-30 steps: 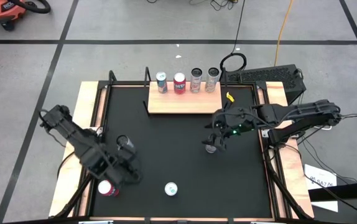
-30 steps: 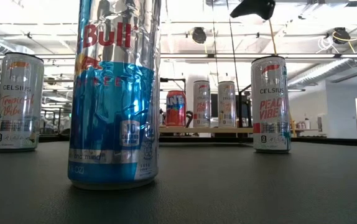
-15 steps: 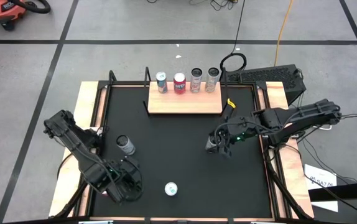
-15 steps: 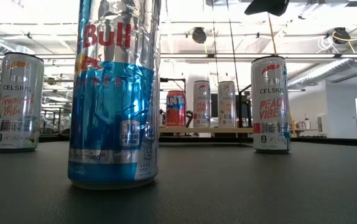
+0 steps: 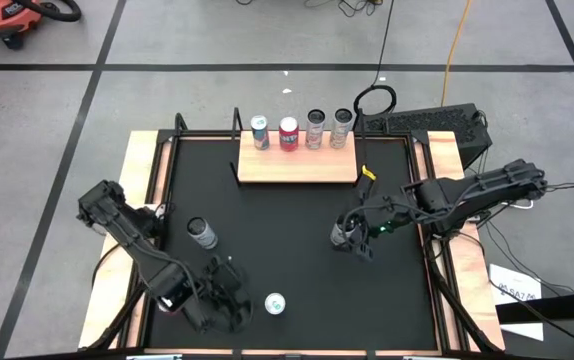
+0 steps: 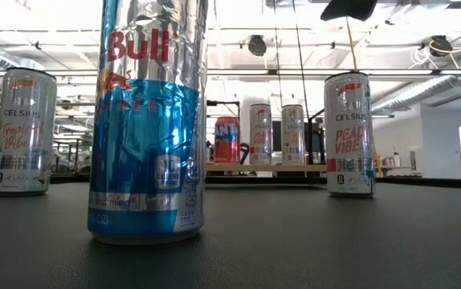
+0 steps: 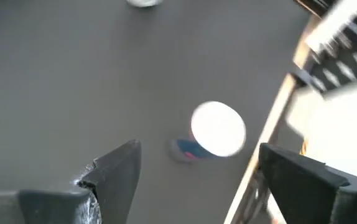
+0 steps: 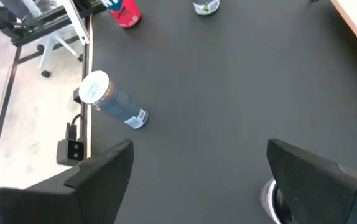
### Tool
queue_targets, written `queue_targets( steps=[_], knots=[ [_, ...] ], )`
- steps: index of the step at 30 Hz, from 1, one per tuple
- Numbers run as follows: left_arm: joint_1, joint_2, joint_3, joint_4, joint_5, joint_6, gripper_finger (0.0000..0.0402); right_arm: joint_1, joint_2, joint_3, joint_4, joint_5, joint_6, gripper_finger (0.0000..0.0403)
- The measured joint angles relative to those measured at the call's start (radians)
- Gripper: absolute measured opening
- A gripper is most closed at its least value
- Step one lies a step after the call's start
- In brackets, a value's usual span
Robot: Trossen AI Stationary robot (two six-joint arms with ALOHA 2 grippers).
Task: Place canned beverage on shelf
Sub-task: Put the left white soda can on the shelf aligned with the other white soda can
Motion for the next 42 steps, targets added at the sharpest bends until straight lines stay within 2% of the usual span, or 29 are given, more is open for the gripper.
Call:
queue_targets(
  steps=[4,8,11,17,23,30,38,42],
  knots=[
    [0.055,-0.025,0.0,-0.109,0.076,-0.243,0.0319,0.0,-0.002,0.0,-0.01,0.001,0.0,0.0354],
    [0.104,-0.039,0.0,-0.195,0.202,-0.332,0.0319,0.0,-0.002,0.0,-0.012,0.002,0.006,0.0354],
    [0.128,-0.051,0.0,-0.243,0.246,-0.375,0.0319,0.001,-0.003,0.0,-0.012,0.008,0.019,0.0354],
    [0.151,-0.052,0.0,-0.281,0.286,-0.398,0.0319,0.023,-0.062,0.0,-0.053,0.186,0.037,0.0354],
    [0.151,-0.052,0.0,-0.166,0.268,-0.241,0.0319,-0.005,-0.174,0.0,-0.2,0.255,0.048,0.0354],
    [0.201,-0.052,0.001,-0.034,0.107,-0.014,0.0319,-0.015,-0.208,-0.001,-0.388,0.233,0.012,0.0354],
    [0.267,-0.052,0.001,0.003,0.099,0.08,0.0319,-0.015,-0.173,-0.099,-0.232,0.23,0.015,0.0354],
    [0.275,-0.052,0.001,0.004,0.099,0.142,0.0319,-0.016,-0.173,-0.153,-0.144,0.175,0.022,0.0354]
  ],
)
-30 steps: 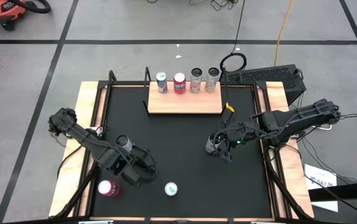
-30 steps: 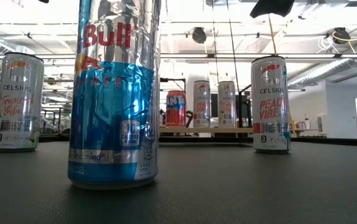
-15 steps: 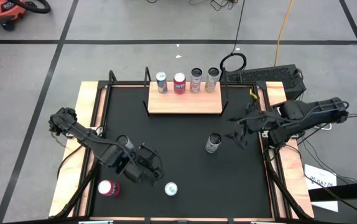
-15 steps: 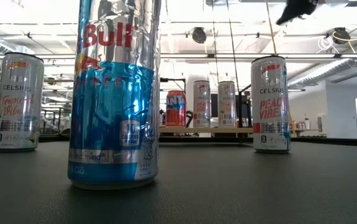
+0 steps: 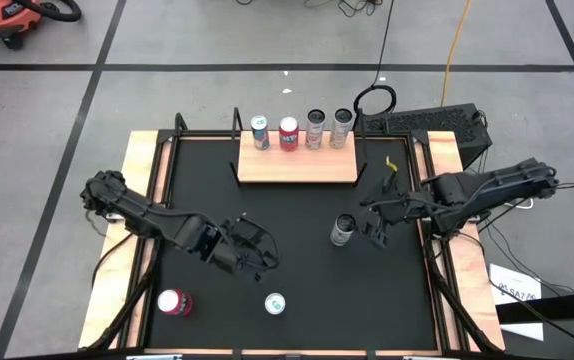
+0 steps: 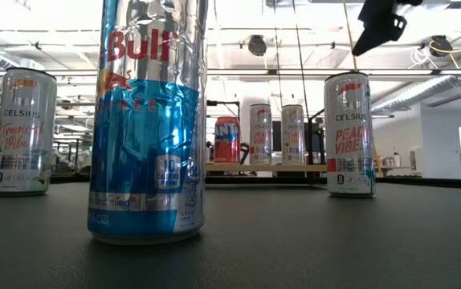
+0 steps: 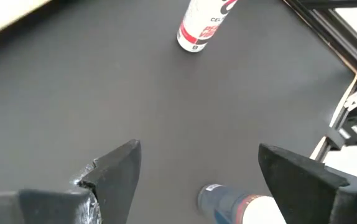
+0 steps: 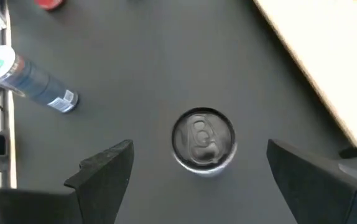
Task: Place canned beverage on shelf
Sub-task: Put the left white soda can on the shelf aligned with the other white soda can
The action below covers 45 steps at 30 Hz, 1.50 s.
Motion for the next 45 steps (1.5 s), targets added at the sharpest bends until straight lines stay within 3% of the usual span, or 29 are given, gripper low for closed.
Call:
queue_targets(
  steps=[9,12,28,33,45],
  knots=[
    [0.04,0.0,0.0,-0.001,-0.019,0.043,0.0319,-0.004,0.094,-0.011,0.024,0.035,-0.171,0.0384],
    [0.041,0.0,0.0,0.0,-0.019,0.059,0.0319,-0.012,0.133,-0.012,0.024,0.034,-0.17,0.0397],
    [0.041,0.0,0.0,-0.01,-0.014,0.09,0.0319,-0.059,0.258,-0.012,0.044,-0.018,-0.156,0.0392],
    [0.043,0.0,0.0,-0.01,-0.012,0.115,0.0319,-0.069,0.263,-0.012,0.039,-0.021,-0.153,0.0358],
    [0.069,-0.015,0.0,-0.044,0.0,0.121,0.0319,-0.08,0.262,-0.012,0.041,-0.024,-0.135,0.0236]
  ],
)
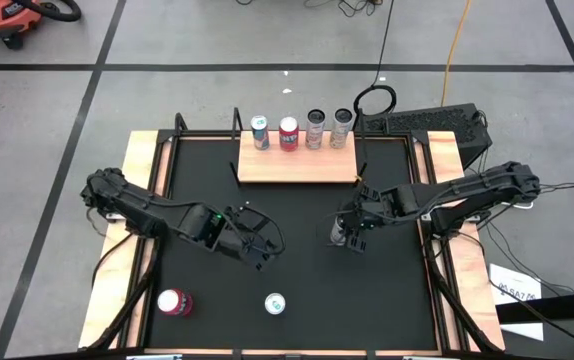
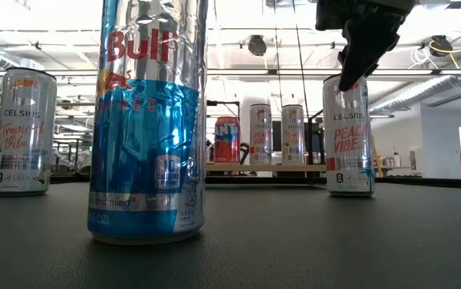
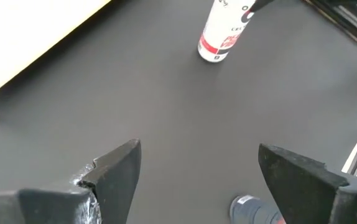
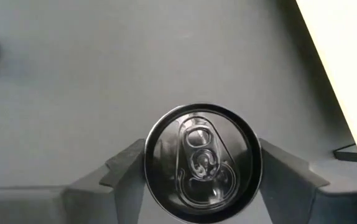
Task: Place canned beverage on shelf
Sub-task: Put the left white soda can on the shelf aligned with the other white soda can
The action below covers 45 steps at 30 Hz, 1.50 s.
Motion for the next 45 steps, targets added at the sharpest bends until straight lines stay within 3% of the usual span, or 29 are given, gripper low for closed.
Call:
queue_targets(
  steps=[9,22,34,37,40,45],
  knots=[
    [0.002,-0.032,0.0,-0.125,-0.045,0.0,0.0319,-0.001,0.001,0.0,0.019,0.003,0.025,0.0255],
    [0.031,-0.066,0.0,-0.121,-0.023,0.019,0.0319,-0.001,-0.001,0.0,0.028,0.002,0.061,0.0276],
    [-0.031,-0.064,0.0,-0.012,-0.017,0.05,0.0319,0.0,-0.071,0.0,0.052,0.003,0.062,0.0321],
    [-0.066,-0.064,0.0,0.041,0.059,0.117,0.0319,0.0,-0.102,0.0,0.052,0.003,0.076,0.0326],
    [-0.096,-0.056,0.001,-0.046,0.089,0.084,0.0319,0.0,-0.139,0.0,0.057,0.004,0.087,0.0327],
    [-0.099,-0.056,0.001,-0.391,0.081,-0.231,0.0319,0.0,-0.191,0.0,0.109,0.006,0.106,0.0327]
  ],
)
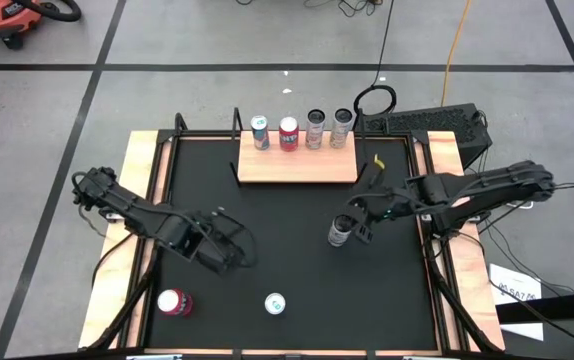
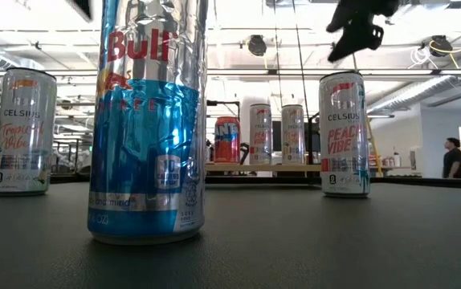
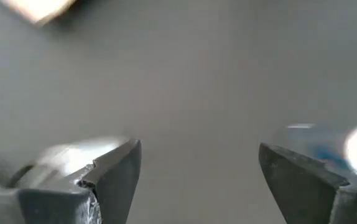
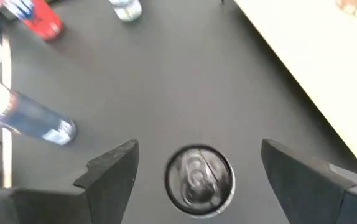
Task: Place canned beverage on shelf
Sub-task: Put the left white soda can on the shelf aligned with the other white soda can
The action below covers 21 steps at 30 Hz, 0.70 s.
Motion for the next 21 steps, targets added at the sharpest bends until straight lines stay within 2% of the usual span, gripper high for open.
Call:
queue_targets(
  steps=[2,3,6,12,21],
  knots=[
    [0.0,0.0,0.0,-0.123,0.0,-0.106,0.0319,0.0,-0.011,0.0,0.021,0.0,0.007,0.0327],
    [0.001,-0.002,-0.007,-0.13,0.0,-0.124,0.0319,0.0,-0.013,0.0,0.025,0.0,0.007,0.0327],
    [0.009,-0.049,-0.067,-0.086,0.005,-0.093,0.0319,0.006,-0.013,0.0,0.033,-0.002,0.008,0.0327],
    [0.061,-0.137,-0.172,-0.121,0.058,-0.094,0.0319,0.029,-0.012,0.0,0.025,-0.002,0.009,0.0327],
    [0.086,-0.306,-0.317,-0.131,0.09,-0.197,0.0319,0.038,-0.012,0.0,-0.022,-0.002,0.016,0.0327]
  ],
)
